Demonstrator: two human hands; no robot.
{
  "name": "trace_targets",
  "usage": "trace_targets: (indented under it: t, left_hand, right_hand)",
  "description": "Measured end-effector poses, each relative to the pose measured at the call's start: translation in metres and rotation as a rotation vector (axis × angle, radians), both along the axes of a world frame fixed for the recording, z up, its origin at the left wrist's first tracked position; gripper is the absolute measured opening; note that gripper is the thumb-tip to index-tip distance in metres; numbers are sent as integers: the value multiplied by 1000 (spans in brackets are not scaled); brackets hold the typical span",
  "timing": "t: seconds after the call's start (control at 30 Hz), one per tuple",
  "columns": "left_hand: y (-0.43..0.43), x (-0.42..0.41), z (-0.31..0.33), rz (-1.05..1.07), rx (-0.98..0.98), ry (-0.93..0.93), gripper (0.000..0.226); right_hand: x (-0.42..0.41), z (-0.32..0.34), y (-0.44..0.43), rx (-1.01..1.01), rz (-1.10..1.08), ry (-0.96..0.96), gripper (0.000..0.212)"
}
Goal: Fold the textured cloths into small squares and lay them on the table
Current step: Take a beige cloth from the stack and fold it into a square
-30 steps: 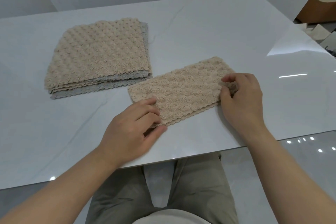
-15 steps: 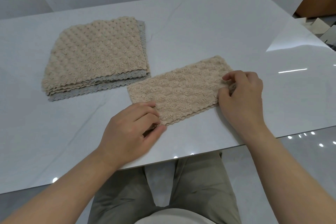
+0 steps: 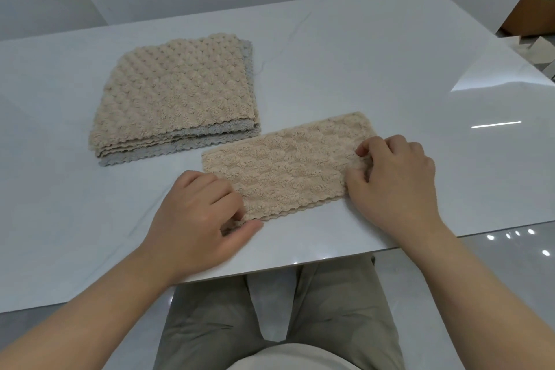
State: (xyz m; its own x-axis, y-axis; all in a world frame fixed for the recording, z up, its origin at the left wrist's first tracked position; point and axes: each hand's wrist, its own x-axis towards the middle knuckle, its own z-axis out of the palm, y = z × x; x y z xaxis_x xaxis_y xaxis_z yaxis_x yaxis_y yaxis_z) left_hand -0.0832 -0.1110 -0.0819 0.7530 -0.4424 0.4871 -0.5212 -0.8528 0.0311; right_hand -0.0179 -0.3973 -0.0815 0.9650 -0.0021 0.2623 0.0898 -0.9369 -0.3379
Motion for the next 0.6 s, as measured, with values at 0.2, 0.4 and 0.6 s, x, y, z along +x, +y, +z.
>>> trace_targets:
  t: [0.2,0.4,0.6]
  left_hand:
    - [44,-15,4,27,53,53,32]
    - [47,-19,7,60,107,44,41]
    - [34,-16,5,136,129,137,41]
  right_hand:
    - [-17,1,20,48,199,31,24]
    - [-24,-9,17,36,162,-73,12]
    - [-28,-13,11,43,183,-112,11]
